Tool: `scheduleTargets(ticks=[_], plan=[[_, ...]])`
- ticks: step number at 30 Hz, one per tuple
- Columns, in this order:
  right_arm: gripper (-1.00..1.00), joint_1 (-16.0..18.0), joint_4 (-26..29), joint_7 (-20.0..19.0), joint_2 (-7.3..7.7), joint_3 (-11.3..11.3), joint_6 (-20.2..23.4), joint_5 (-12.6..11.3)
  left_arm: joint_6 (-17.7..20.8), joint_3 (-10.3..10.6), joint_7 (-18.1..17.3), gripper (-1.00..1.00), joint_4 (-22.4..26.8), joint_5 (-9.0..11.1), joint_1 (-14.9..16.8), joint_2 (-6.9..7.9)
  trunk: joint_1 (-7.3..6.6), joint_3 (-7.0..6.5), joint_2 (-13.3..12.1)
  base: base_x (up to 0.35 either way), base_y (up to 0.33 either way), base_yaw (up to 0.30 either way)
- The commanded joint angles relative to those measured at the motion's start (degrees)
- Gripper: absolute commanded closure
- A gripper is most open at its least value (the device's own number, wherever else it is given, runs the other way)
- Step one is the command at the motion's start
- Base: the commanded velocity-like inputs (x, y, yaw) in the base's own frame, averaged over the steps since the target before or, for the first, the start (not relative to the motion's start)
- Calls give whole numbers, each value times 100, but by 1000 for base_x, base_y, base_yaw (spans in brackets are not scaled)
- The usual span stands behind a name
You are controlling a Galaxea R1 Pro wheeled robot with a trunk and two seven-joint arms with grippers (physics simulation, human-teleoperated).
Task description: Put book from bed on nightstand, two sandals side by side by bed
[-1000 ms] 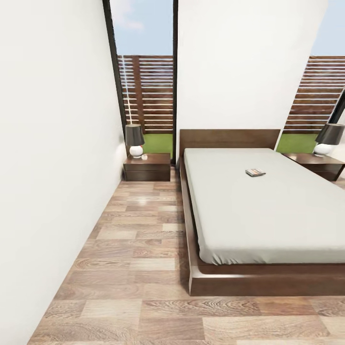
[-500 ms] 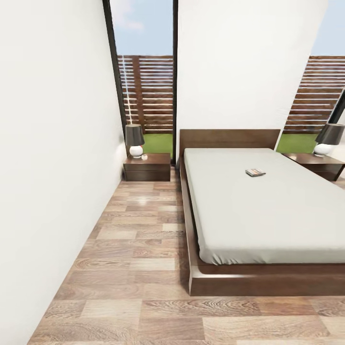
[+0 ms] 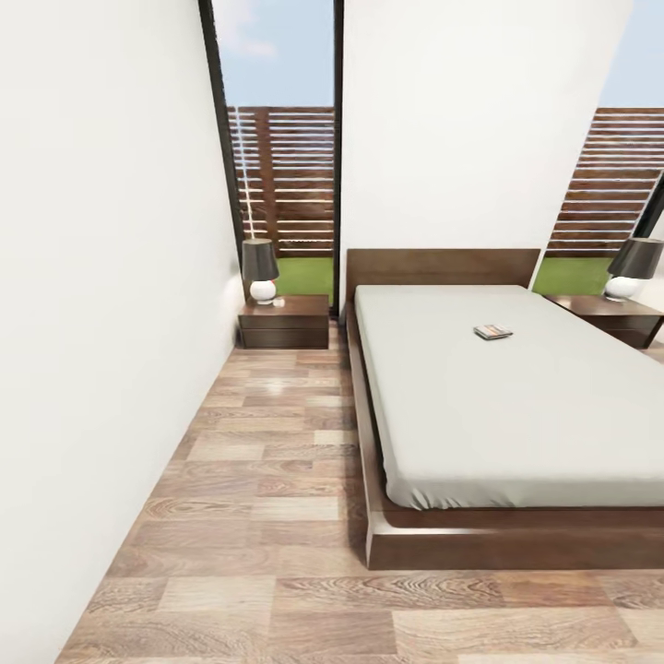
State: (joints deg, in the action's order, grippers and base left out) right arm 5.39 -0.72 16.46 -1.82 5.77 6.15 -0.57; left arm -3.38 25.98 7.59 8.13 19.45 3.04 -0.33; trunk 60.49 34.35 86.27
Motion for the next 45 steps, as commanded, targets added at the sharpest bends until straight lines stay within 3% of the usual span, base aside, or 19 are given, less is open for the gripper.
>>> scheduleTargets(ticks=[1, 21, 45], plan=[[-100, 6, -7, 21, -2, 47, 26, -5, -20, 49, 23, -100, -4, 50, 4, 0, 0, 5, 3, 0, 136, 0], [-100, 6, -7, 17, 18, 40, 26, -5, -31, 56, 23, -100, -4, 50, 4, -2, 0, 5, 3, 34, 214, 0], [-100, 6, -7, 20, 31, 39, 26, -5, -33, 57, 23, -100, -4, 50, 4, -2, 0, 5, 3, 14, 84, 0]])
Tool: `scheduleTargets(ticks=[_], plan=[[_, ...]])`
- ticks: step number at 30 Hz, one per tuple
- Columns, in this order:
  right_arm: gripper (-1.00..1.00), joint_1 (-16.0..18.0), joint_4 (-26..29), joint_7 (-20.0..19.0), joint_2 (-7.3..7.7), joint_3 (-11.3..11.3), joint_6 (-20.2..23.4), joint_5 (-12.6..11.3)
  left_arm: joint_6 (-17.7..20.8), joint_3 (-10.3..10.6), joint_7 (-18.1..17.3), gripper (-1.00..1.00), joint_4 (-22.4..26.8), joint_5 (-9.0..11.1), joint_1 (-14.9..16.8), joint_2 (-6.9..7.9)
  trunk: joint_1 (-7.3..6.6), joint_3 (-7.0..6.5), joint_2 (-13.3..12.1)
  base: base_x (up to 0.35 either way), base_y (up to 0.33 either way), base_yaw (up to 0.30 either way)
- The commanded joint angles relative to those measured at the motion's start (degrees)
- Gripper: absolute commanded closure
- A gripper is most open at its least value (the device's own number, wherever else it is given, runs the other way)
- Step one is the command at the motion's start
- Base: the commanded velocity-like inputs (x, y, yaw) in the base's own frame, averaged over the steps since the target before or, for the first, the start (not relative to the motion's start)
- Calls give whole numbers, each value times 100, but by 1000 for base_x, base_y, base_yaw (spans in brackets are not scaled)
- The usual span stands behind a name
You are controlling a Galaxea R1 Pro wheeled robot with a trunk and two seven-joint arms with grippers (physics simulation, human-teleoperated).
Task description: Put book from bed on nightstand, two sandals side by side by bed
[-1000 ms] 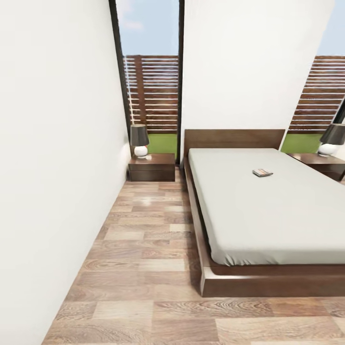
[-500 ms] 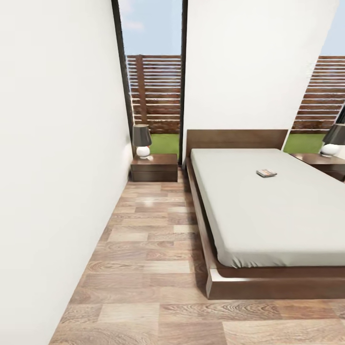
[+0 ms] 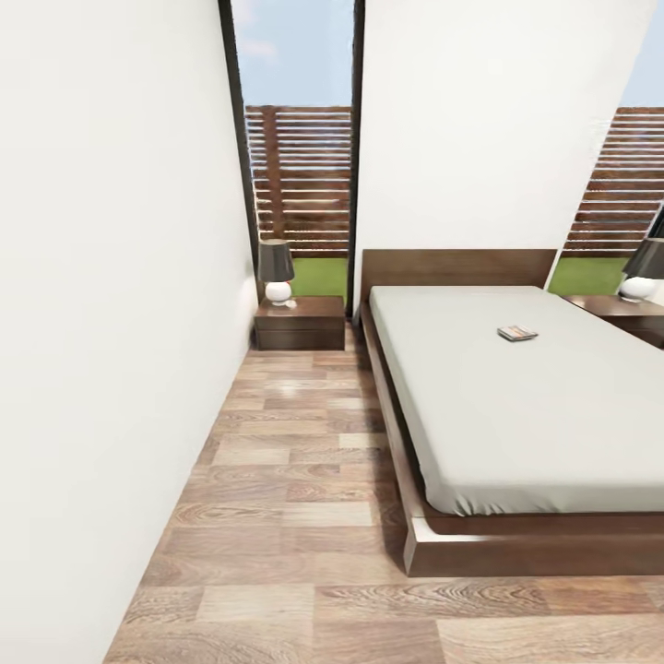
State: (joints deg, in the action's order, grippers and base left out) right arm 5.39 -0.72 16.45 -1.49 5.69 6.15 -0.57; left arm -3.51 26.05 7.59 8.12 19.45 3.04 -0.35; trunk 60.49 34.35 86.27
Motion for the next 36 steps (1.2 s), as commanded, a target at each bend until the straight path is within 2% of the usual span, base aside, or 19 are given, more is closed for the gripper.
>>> scheduleTargets(ticks=[1, 12, 36], plan=[[-100, 6, -7, 22, -4, 48, 26, -5, -19, 49, 23, -100, -4, 50, 4, 0, 0, 5, 3, 1, 174, 0], [-100, 6, -7, 20, -3, 46, 26, -5, -32, 49, 23, -100, -4, 50, 4, 4, 0, 5, 3, 0, 75, 0], [-100, 6, -7, 17, -12, 54, 26, -5, -34, 49, 23, -100, -4, 51, 4, 9, 0, 5, 3, 2, 7, 0]])
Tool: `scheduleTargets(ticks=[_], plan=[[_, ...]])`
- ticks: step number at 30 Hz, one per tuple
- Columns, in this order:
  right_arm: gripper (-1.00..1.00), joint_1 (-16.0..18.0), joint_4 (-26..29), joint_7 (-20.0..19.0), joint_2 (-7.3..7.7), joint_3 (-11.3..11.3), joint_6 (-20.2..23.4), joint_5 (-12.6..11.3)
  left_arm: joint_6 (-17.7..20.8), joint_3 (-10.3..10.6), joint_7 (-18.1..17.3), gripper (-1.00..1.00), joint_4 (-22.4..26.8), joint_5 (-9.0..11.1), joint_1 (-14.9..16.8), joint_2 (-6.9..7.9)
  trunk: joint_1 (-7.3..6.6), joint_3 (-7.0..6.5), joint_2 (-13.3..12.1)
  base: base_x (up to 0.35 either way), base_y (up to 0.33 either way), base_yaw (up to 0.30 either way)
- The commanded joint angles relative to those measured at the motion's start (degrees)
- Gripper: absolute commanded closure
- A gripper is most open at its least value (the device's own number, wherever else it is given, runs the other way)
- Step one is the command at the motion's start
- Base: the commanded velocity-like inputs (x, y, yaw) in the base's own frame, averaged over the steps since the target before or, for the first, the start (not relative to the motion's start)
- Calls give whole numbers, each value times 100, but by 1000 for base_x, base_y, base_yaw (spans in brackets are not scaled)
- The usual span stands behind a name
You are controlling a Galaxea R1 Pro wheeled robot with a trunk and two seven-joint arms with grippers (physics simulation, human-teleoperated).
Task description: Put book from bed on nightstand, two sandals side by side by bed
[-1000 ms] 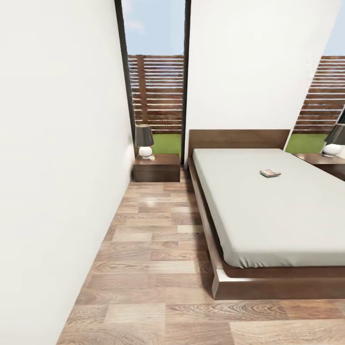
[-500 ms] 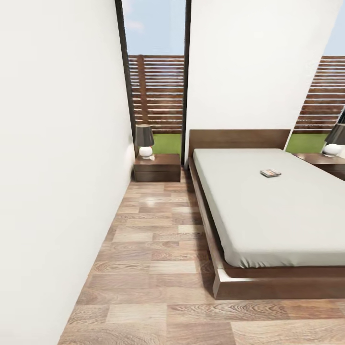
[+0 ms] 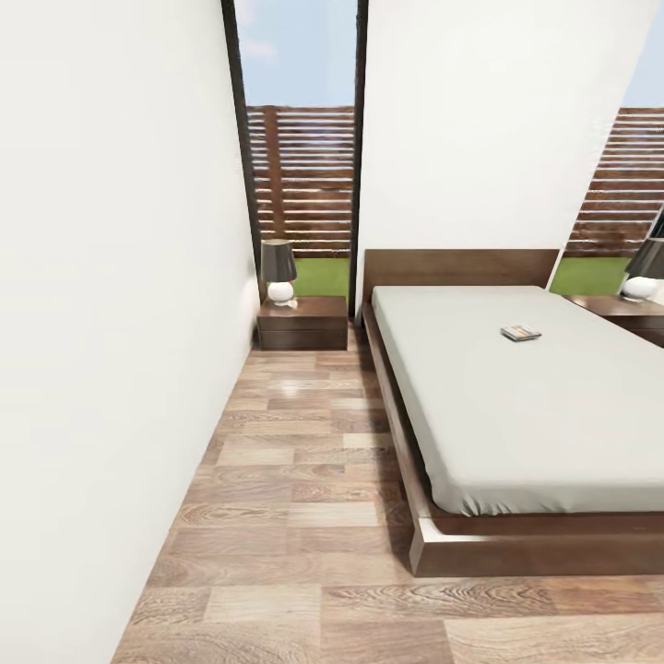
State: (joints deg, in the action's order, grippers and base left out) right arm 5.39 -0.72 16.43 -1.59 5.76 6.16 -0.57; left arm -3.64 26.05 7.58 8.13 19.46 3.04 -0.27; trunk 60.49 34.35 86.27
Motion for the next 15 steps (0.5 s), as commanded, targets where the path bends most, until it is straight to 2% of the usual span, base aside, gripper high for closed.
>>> scheduleTargets(ticks=[1, 7, 15], plan=[[-100, 6, -7, 19, -5, 47, 26, -5, -21, 49, 25, -100, -4, 50, 4, 0, 0, 5, 2, 37, 1, 0], [-100, 6, -7, 18, -10, 47, 26, -5, -20, 49, 25, -100, -4, 49, 4, 0, 0, 5, 2, 98, 6, 0], [-100, 6, -7, 18, -9, 48, 26, -5, -16, 49, 25, -100, -4, 49, 4, 0, 0, 5, 2, 183, 68, 0]])
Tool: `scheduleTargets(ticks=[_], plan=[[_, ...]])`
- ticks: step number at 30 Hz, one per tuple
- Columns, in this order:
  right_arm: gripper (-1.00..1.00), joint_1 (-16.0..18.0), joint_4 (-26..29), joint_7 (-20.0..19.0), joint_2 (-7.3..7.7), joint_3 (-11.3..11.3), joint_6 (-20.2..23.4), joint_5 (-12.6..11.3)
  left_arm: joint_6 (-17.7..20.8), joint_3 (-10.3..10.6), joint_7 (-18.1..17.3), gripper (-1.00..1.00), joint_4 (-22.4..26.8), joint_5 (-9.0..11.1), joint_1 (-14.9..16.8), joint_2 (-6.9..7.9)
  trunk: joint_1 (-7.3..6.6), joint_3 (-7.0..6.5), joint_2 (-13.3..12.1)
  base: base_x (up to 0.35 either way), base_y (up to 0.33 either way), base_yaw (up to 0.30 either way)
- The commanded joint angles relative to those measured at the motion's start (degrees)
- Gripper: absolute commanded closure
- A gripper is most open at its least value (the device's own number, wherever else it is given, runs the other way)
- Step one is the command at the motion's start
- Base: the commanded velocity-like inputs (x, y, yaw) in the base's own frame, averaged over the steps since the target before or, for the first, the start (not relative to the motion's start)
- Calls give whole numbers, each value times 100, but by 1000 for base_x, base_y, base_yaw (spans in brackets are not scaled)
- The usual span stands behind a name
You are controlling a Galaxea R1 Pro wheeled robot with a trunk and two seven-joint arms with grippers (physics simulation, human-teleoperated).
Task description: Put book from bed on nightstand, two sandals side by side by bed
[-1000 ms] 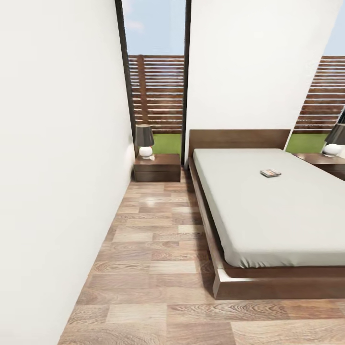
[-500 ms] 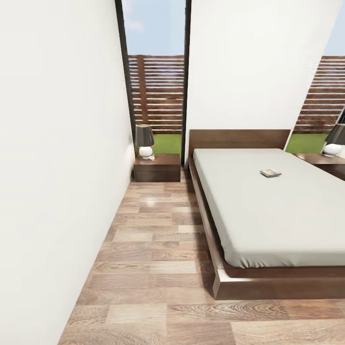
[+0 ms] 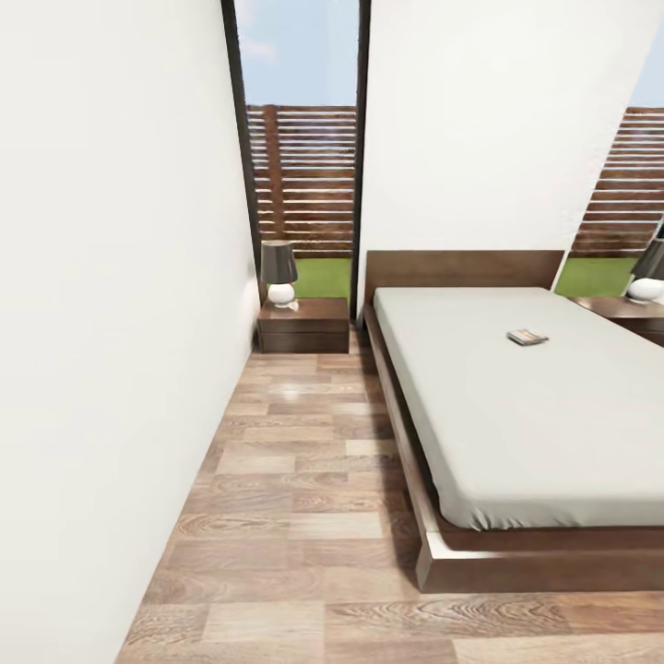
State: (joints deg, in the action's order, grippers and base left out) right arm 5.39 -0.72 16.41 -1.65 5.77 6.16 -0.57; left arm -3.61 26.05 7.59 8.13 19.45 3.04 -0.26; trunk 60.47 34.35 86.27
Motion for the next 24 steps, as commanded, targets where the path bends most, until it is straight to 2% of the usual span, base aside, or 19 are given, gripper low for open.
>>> scheduleTargets(ticks=[1, 24], plan=[[-100, 6, -7, 20, -2, 47, 26, -5, -21, 49, 24, -100, -4, 50, 4, 0, 2, 5, 2, 199, 101, 0], [-100, 6, -7, 27, -11, 47, 26, -5, -18, 49, 24, -100, -4, 51, 4, -7, 2, 5, 2, 148, 111, 0]])
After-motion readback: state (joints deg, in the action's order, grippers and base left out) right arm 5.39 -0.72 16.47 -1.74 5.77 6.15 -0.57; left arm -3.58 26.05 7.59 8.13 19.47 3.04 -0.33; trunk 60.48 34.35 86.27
